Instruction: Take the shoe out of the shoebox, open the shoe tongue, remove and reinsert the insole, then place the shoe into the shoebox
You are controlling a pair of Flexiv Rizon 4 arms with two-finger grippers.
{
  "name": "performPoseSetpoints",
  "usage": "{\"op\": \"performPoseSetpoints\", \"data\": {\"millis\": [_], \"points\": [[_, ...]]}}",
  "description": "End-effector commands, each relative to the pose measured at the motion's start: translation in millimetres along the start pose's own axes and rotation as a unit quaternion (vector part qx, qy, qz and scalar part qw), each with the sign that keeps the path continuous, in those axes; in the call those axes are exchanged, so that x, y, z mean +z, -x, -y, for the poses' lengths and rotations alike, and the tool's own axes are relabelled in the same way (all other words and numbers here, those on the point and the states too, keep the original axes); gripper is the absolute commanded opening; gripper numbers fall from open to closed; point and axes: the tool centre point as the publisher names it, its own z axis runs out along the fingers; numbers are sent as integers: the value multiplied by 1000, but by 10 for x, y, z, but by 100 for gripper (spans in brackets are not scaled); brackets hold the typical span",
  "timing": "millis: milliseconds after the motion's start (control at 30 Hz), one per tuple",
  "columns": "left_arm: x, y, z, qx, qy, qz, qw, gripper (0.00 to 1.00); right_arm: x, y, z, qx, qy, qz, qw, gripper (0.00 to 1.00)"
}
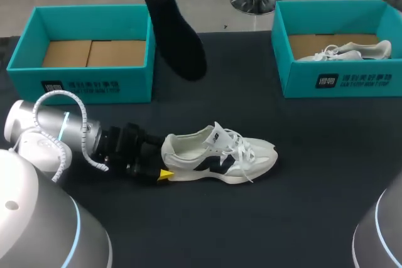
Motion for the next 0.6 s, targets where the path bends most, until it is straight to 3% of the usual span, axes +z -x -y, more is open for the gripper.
{"op": "performPoseSetpoints", "data": {"millis": [33,333,600], "points": [[13,-8,-34,0,0,1,1000,0,-260,33,131,9,37,-1,999,0],[13,-8,-34,0,0,1,1000,0,-527,114,136,44,50,-17,998,0],[13,-8,-34,0,0,1,1000,0,-744,272,33,79,60,-72,992,0]]}}
